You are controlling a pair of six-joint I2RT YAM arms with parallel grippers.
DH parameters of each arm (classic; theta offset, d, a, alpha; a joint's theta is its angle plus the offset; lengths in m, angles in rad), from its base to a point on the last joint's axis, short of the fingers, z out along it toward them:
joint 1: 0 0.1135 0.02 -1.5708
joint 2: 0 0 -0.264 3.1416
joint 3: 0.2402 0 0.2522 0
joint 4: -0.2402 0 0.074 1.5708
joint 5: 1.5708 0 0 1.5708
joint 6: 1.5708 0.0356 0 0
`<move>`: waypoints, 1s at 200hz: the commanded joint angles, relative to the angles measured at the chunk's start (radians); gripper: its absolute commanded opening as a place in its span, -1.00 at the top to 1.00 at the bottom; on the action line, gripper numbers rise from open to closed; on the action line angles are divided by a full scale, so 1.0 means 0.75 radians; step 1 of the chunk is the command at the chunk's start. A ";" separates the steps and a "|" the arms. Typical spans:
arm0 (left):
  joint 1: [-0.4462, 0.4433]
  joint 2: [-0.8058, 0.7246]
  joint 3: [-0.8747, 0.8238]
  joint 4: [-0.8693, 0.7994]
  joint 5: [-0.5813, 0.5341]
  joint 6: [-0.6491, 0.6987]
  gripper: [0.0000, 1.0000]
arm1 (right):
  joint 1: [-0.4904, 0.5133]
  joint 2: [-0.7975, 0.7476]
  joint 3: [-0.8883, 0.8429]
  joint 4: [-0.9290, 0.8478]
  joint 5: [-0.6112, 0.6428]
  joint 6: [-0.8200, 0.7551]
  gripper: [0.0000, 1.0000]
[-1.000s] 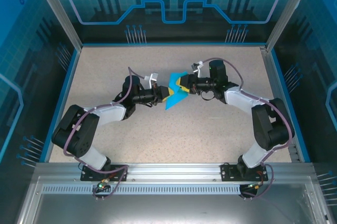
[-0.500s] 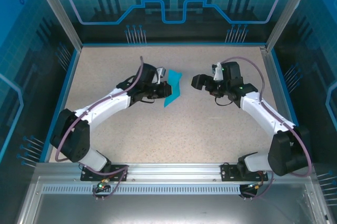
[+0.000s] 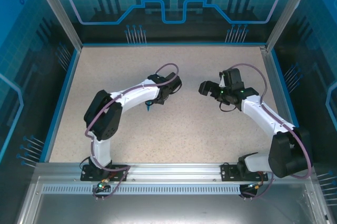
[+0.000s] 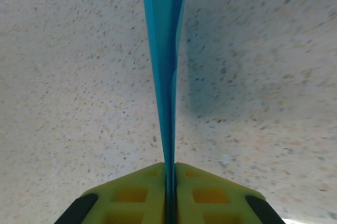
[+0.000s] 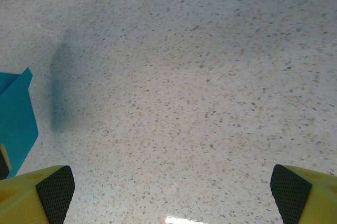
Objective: Fold a paper plane with a square sheet of paper (pick it up from the middle)
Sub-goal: Turn over the paper at the center of the table.
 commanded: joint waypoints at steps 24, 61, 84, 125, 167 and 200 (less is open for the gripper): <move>-0.048 0.164 0.120 -0.089 -0.034 -0.099 0.61 | -0.027 0.028 -0.017 -0.025 0.022 0.022 -0.99; -0.050 0.200 0.116 0.054 0.184 -0.067 0.28 | -0.027 0.051 -0.004 -0.039 0.018 0.028 -0.98; -0.024 0.140 0.052 0.187 0.380 -0.016 0.10 | -0.020 0.069 0.023 -0.065 0.017 0.016 -0.96; 0.116 -0.106 -0.130 0.461 0.824 0.000 -0.22 | 0.060 0.134 0.083 -0.098 0.050 0.001 -0.97; 0.341 -0.371 -0.359 0.653 1.037 -0.082 -0.57 | 0.332 0.308 0.227 -0.080 0.109 0.033 -0.95; 0.537 -0.489 -0.543 0.728 1.054 -0.171 -0.75 | 0.565 0.523 0.418 -0.043 0.104 0.074 -0.75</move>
